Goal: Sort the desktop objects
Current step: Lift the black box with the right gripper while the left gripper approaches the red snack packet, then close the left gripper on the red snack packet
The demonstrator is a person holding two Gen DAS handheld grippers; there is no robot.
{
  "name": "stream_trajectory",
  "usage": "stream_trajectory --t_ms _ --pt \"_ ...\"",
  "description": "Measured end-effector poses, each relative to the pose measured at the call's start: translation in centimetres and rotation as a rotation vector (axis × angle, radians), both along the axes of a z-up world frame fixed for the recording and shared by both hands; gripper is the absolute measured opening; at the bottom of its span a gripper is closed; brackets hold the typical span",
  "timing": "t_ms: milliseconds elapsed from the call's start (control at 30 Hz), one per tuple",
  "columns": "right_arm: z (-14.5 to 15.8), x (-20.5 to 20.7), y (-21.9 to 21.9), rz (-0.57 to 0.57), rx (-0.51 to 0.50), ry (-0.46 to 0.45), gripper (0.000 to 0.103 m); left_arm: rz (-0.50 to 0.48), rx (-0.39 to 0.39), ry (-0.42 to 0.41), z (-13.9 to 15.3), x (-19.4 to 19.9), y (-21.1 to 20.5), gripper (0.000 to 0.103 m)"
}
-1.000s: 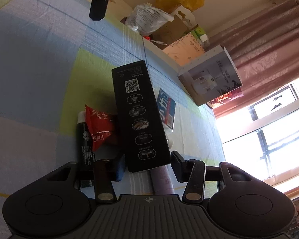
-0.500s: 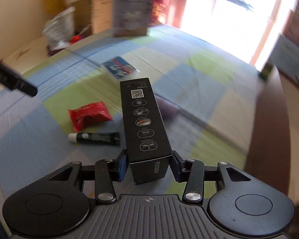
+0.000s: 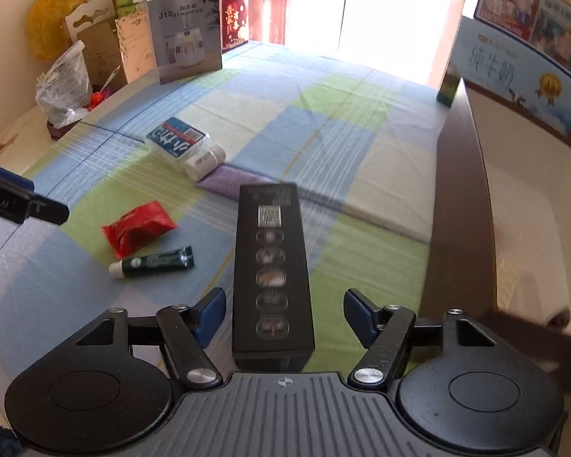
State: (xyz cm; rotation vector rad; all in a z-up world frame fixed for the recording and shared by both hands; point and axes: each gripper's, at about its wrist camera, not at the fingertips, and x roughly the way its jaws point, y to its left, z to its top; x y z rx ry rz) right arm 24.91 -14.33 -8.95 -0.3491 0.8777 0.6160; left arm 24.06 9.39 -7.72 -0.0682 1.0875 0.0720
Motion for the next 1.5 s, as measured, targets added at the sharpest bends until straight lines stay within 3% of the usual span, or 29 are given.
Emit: stream_trajectory --t_ms 167,267,600,767,933,1033,1100,1133,1233,1500 --pt "-0.9 1.2 2.1 0.031 -0.037 0.002 0.065 -0.030 -0.012 0.008 -0.5 0.4 -0.7 0.078" --pt "-1.4 1.5 3.0 0.039 -0.060 0.010 0.041 -0.044 -0.016 0.006 -0.8 0.9 -0.9 0.078" --pt "-1.2 2.2 0.6 -0.121 -0.057 0.026 0.041 -0.181 -0.030 0.015 -2.5 3.6 -2.9 0.073" --pt "-0.9 1.8 -0.5 -0.172 -0.052 0.036 0.041 -0.260 -0.026 0.045 -4.1 5.2 -4.2 0.058" --pt "-0.8 1.6 -1.0 -0.203 -0.044 0.043 0.041 -0.319 -0.009 0.079 -5.5 6.7 -5.0 0.052" --pt "-0.7 1.5 -1.2 -0.210 -0.039 0.046 0.041 -0.347 -0.004 0.102 -6.2 7.3 -5.3 0.039" --pt "-0.7 1.6 -1.1 -0.210 -0.036 0.049 0.041 -0.360 0.015 0.098 -6.3 7.4 -5.4 0.035" --pt "-0.8 1.6 -1.1 -0.208 -0.036 0.050 0.041 -0.366 0.020 0.095 -6.2 7.3 -5.5 0.028" --pt "-0.9 1.8 -0.9 -0.206 -0.042 0.048 0.041 -0.352 0.007 0.088 -6.1 7.3 -5.1 0.023" --pt "-1.2 2.0 -0.7 -0.181 -0.050 0.034 0.041 -0.263 -0.005 0.076 -5.5 6.1 -3.5 0.022"
